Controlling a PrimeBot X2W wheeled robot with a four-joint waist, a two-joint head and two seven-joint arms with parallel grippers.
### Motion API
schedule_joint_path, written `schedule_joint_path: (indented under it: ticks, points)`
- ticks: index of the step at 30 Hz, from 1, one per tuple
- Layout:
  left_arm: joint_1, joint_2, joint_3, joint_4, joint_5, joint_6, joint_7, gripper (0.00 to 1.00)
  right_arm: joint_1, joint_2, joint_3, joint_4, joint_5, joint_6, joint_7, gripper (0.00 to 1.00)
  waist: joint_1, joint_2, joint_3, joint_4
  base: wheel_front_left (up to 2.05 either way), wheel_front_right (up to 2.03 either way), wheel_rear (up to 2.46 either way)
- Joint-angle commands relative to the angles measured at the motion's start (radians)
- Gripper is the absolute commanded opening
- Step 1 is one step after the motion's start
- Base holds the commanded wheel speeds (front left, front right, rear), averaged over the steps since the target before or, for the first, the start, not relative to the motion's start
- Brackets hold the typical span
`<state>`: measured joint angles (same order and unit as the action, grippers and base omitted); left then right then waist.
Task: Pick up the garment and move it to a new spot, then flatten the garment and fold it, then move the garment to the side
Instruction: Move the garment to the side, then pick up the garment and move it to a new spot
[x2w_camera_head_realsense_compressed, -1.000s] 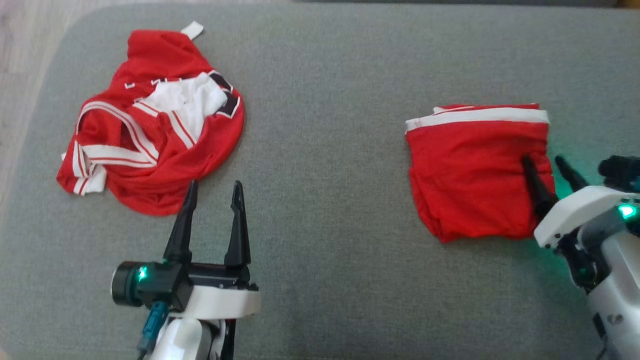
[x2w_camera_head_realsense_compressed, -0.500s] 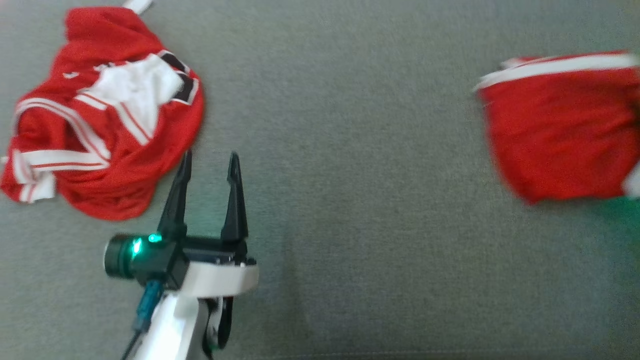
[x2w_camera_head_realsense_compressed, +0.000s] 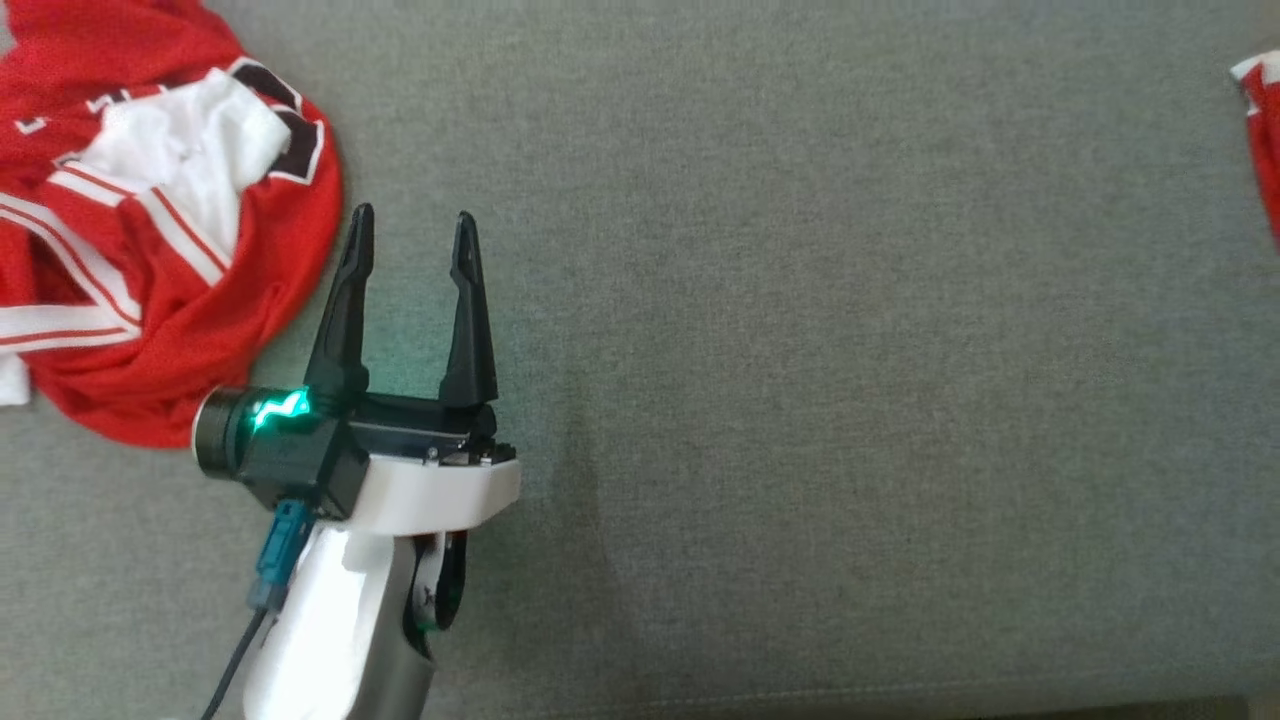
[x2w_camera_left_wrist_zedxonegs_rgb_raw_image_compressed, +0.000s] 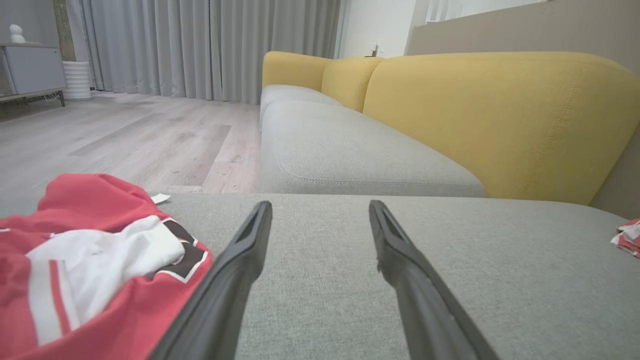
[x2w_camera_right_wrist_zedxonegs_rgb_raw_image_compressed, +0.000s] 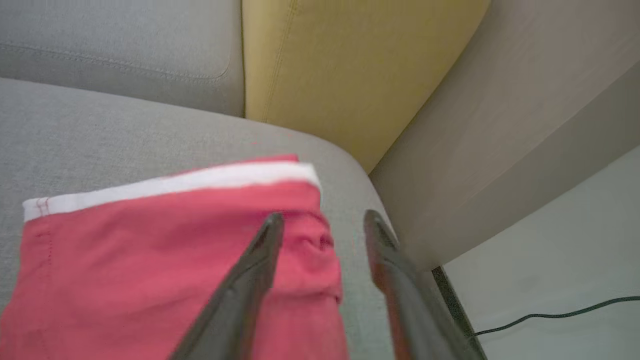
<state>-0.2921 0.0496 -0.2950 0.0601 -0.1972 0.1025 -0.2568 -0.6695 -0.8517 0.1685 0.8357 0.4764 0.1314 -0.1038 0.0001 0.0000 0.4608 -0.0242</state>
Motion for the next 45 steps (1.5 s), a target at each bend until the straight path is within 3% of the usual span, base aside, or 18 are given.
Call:
schedule_joint_path:
  ticks: [1, 6, 7, 14, 20, 29, 41, 45]
  points:
    - [-0.005, 0.001, 0.020, -0.021, -0.003, 0.000, -0.005, 1.00, 0.014, -0.010, -0.021, -0.005, -0.039, -0.001, -0.035, 1.00, -0.0001, 0.0000, -0.044, 0.013, 0.00, 0.00, 0.00]
    - [0.041, 0.001, 0.024, 0.019, 0.021, 0.007, -0.005, 1.00, 0.092, 0.213, -0.046, -0.073, -0.044, -0.001, -0.107, 1.00, -0.0001, 0.0000, -0.181, 0.037, 0.00, 0.00, 0.00]
    - [0.041, 0.001, 0.024, 0.019, 0.021, 0.007, -0.005, 1.00, 0.092, 0.213, -0.046, -0.073, -0.044, -0.001, -0.107, 1.00, -0.0001, 0.0000, -0.181, 0.037, 0.00, 0.00, 0.00]
    - [0.151, 0.001, 0.036, 0.140, 0.034, 0.013, -0.005, 1.00, 0.346, 0.497, 0.015, -0.266, -0.073, -0.001, -0.154, 1.00, -0.0001, 0.0000, -0.421, 0.075, 0.00, 0.00, 0.00]
    - [0.210, 0.001, 0.060, 0.192, 0.024, 0.000, -0.005, 1.00, 0.524, 0.644, 0.008, -0.482, -0.142, -0.001, -0.157, 1.00, -0.0001, 0.0000, -0.521, 0.094, 0.00, 0.00, 0.00]
    - [0.243, 0.001, 0.080, 0.208, 0.026, -0.011, -0.005, 1.00, 0.675, 0.738, -0.051, -0.576, -0.221, -0.001, -0.158, 1.00, -0.0001, 0.0000, -0.575, 0.116, 0.00, 0.00, 0.00]
    - [0.246, 0.001, 0.088, 0.207, 0.040, -0.017, -0.005, 1.00, 0.719, 0.769, -0.084, -0.578, -0.245, -0.001, -0.158, 1.00, -0.0001, 0.0000, -0.577, 0.121, 0.00, 0.00, 0.00]
    - [0.238, 0.001, 0.089, 0.202, 0.047, -0.014, -0.005, 1.00, 0.722, 0.772, -0.106, -0.582, -0.250, -0.001, -0.158, 1.00, -0.0001, 0.0000, -0.568, 0.156, 0.00, 0.00, 0.00]
